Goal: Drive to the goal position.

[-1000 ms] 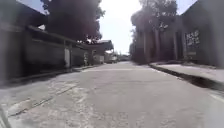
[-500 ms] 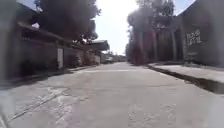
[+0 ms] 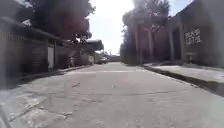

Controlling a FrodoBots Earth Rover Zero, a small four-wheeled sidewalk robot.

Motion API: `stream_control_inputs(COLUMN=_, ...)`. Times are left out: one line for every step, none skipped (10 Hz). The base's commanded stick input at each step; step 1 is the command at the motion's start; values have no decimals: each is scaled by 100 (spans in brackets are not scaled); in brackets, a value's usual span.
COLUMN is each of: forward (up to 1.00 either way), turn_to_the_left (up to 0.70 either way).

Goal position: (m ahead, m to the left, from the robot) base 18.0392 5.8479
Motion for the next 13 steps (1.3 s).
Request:
stream_control_inputs(forward=100, turn_to_the_left=-36)
stream_control_inputs(forward=100, turn_to_the_left=-10)
stream_control_inputs(forward=100, turn_to_the_left=4)
stream_control_inputs(forward=100, turn_to_the_left=4)
stream_control_inputs(forward=100, turn_to_the_left=4)
stream_control_inputs(forward=100, turn_to_the_left=4)
stream_control_inputs(forward=100, turn_to_the_left=4)
stream_control_inputs(forward=100, turn_to_the_left=4)
stream_control_inputs(forward=100, turn_to_the_left=4)
stream_control_inputs(forward=100, turn_to_the_left=4)
stream_control_inputs(forward=100, turn_to_the_left=4)
stream_control_inputs(forward=100, turn_to_the_left=4)
stream_control_inputs(forward=100, turn_to_the_left=4)
